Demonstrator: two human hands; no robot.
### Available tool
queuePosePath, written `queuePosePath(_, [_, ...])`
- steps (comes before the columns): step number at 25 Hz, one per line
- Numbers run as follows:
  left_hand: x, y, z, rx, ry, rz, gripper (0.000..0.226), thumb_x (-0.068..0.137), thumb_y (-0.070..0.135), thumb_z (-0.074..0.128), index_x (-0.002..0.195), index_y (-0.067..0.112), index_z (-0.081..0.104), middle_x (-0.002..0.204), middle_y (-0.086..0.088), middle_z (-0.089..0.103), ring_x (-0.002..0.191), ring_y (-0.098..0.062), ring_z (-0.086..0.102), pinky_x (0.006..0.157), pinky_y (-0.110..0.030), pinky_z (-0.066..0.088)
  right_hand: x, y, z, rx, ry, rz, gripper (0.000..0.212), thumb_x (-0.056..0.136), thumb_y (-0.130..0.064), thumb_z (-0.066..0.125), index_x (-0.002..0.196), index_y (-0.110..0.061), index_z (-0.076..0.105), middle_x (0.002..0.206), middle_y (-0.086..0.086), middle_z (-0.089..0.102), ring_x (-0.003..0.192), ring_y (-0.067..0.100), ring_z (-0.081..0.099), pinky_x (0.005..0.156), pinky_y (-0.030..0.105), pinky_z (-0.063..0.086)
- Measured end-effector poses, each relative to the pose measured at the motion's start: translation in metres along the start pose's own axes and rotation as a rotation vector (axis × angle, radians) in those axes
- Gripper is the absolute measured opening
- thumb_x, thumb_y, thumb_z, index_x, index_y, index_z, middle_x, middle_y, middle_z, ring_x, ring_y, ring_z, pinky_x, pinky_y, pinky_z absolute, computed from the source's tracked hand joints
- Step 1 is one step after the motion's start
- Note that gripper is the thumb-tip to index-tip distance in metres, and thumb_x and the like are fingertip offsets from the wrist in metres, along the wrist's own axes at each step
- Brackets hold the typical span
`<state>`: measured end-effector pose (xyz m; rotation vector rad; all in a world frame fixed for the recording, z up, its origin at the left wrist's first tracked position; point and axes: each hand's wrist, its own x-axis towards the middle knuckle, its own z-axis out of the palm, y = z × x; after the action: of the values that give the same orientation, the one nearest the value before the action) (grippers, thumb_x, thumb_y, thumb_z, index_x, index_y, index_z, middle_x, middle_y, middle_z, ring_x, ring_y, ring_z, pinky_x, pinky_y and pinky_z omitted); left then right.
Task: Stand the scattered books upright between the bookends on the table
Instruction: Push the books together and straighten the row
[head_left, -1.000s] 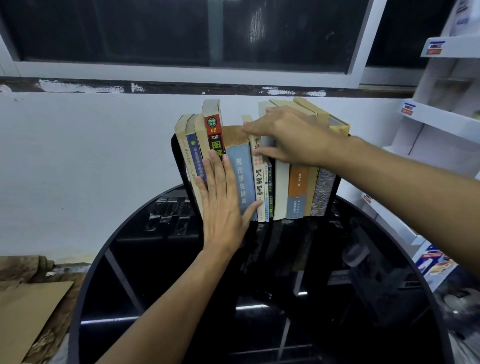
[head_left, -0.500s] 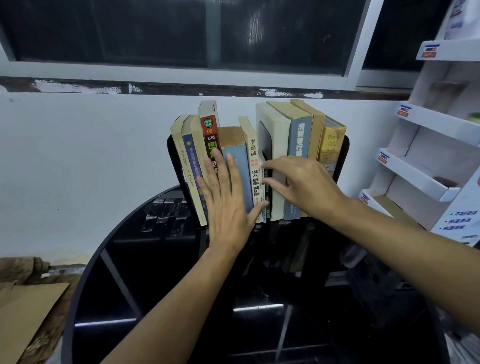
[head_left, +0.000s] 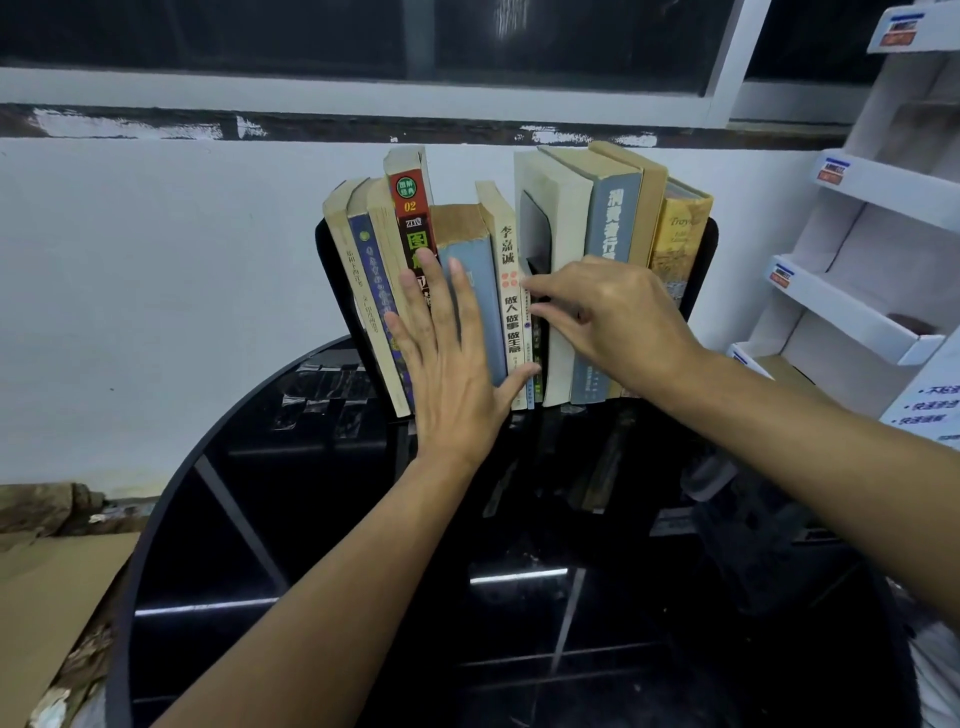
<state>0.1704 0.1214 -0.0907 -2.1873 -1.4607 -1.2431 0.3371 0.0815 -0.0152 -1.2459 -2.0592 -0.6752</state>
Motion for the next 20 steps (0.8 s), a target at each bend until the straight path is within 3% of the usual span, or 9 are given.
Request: queuePosePath(20, [0.0012,0.0028,-0.0004,0.036,0.026,-0.010,0.137,0.073,0.073,0.071,0.158,0.002,-0.009,0.163,-0.027,-0.010,0.151,-0.047,-0.009,0.120,-0.055,-0.015,0.0022,0.0005,0.0053,0.030,0.012,0.000,0.022,0.090,-0.017,0.075,0.111,-0.011,0.075,0.091,0.002,0.076,0.080,0.022,0.069,0.069,0.043,0.059])
